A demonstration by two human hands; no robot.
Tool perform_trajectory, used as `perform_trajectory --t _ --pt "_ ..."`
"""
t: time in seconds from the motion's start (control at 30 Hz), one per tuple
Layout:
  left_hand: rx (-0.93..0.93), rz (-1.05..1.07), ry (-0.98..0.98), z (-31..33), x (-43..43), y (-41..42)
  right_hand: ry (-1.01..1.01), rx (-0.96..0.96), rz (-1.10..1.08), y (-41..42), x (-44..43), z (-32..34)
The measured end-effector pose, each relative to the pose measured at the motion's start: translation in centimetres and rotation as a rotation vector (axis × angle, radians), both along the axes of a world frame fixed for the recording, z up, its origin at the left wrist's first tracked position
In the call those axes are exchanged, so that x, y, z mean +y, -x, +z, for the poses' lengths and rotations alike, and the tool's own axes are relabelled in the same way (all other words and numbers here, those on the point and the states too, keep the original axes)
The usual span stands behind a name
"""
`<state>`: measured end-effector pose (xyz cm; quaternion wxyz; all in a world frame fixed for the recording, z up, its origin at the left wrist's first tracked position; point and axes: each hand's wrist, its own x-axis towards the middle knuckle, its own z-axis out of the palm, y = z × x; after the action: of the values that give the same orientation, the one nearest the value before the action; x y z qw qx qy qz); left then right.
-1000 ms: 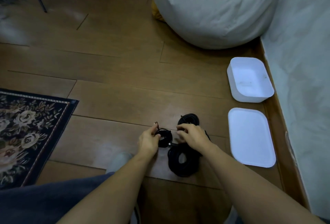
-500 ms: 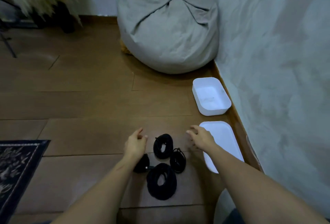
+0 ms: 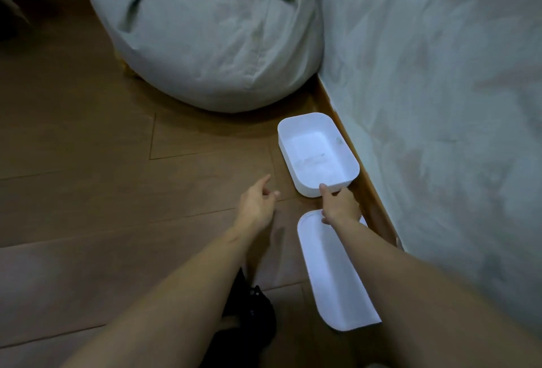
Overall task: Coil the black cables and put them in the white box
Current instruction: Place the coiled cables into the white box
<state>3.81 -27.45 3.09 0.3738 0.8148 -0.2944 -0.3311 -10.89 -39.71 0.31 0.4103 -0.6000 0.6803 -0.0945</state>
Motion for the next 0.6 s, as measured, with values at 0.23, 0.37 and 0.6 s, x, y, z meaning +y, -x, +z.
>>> perform_trajectory --t 0.23,0.37,0.6 --pt "0.132 -0.069 0.056 -3.6 -8.5 2.8 0.042 -0.132 -0.118 -1.5 -3.3 -3.3" --pt "0.157 -0.055 0.094 -4.7 -8.3 2.1 -0.082 -0.320 -0.249 -2.5 -4.3 -2.9" --pt "0.001 0.260 0.109 -2.5 -1.8 -4.8 -0.047 -0.203 0.067 -3.4 -1.6 1.3"
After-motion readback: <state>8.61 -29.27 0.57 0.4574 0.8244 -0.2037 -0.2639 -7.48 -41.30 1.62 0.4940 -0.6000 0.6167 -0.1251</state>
